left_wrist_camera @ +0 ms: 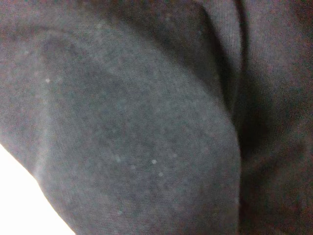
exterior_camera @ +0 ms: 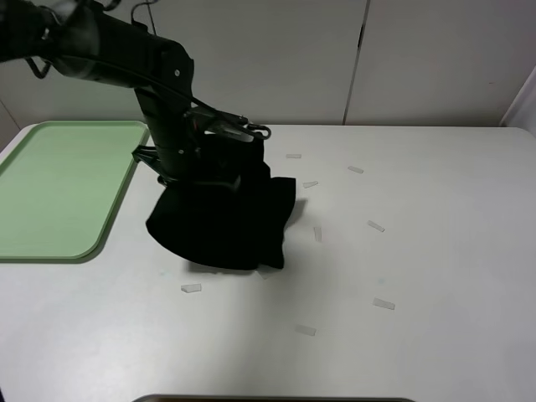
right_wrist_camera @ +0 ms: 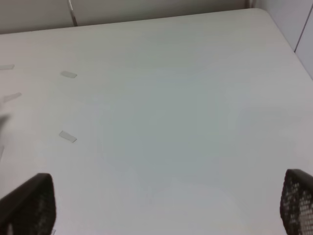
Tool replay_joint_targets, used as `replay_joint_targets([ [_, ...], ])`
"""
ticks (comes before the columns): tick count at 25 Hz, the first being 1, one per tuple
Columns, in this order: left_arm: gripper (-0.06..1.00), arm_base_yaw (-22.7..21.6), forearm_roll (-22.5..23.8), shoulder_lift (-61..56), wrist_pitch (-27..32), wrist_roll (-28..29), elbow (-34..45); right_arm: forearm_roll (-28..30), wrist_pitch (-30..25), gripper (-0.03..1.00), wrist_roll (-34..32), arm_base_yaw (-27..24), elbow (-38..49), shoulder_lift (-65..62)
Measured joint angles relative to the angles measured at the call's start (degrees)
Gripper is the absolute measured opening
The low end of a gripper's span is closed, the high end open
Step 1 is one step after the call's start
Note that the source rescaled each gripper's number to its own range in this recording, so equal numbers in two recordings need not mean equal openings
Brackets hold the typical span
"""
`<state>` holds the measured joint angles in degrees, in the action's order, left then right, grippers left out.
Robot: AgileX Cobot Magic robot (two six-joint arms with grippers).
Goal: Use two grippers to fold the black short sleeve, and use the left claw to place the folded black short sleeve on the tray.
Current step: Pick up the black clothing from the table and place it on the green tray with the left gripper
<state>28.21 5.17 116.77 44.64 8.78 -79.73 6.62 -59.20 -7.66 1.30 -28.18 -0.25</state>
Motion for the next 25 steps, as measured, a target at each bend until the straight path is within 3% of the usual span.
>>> replay_joint_targets([
  [7, 0.27, -7.69, 0.68, -1.85, 5.22, -7.84, 0.05, 0.00, 0.00, 1.00, 0.00, 0.00, 0.00, 0.00],
  [15, 0.27, -21.06, 0.68, -3.37, 6.37, -17.10, 0.05, 0.00, 0.00, 1.00, 0.00, 0.00, 0.00, 0.00],
  [25, 0.26, -34.83, 0.41, -3.37, -1.23, -27.40, 0.11, 0.00, 0.00, 1.00, -0.01, 0.00, 0.00, 0.00],
])
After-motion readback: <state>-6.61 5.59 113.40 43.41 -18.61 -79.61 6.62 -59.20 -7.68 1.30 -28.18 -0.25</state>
